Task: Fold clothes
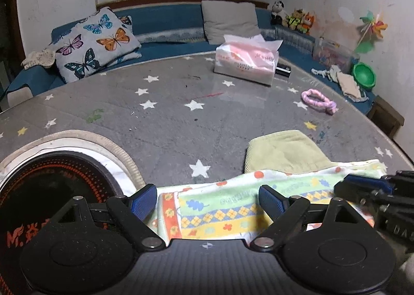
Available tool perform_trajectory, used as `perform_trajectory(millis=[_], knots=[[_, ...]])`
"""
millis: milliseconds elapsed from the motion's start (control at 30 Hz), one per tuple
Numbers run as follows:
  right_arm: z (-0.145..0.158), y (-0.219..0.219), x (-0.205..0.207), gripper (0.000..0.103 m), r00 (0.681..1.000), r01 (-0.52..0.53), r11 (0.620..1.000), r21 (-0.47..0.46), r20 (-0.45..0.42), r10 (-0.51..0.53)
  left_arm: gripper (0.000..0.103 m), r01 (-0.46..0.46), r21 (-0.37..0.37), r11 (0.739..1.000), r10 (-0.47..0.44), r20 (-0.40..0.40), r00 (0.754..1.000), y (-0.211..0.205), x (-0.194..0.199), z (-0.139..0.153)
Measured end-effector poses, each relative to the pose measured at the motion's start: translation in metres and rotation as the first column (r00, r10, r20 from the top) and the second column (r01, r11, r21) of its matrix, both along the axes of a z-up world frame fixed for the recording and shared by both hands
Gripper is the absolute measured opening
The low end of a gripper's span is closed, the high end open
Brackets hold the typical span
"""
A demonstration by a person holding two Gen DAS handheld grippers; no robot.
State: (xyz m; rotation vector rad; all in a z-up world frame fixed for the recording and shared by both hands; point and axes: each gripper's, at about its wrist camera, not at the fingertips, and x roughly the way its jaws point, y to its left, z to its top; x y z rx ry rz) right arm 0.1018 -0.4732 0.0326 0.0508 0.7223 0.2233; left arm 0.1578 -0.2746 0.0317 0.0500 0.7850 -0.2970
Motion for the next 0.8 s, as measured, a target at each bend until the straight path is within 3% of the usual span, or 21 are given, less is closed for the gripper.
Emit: perform_trajectory(millis=[300, 467, 533, 800], knots=[[0.0, 0.027, -0.04, 0.016, 0.994, -0.112, 0.994, 0.003, -0.007, 0.112, 0.088, 0.011, 0.029, 1.0, -0.012, 0.055, 0.998, 0.012, -0.042, 0.0], [-0.002, 0.04, -0.068, 0.017, 0.988, -0.156, 0.986, -0.06, 0.01, 0.157, 0.088, 0.018, 0.054, 0.998, -0.023, 0.081, 0.996, 0.018, -0.065, -0.005], [-0.004, 0.042, -0.078, 0.024, 0.987, -0.159, 0.984, -0.075, 0.021, 0.161, 0.088, 0.021, 0.063, 0.998, -0.027, 0.091, 0.996, 0.021, -0.074, -0.007], [-0.003, 0.031, -0.114, 0.032, 0.993, -0.105, 0.992, -0.065, 0.048, 0.108, 0.088, 0.027, 0.082, 0.996, -0.037, 0.124, 0.992, 0.03, -0.101, -0.012]])
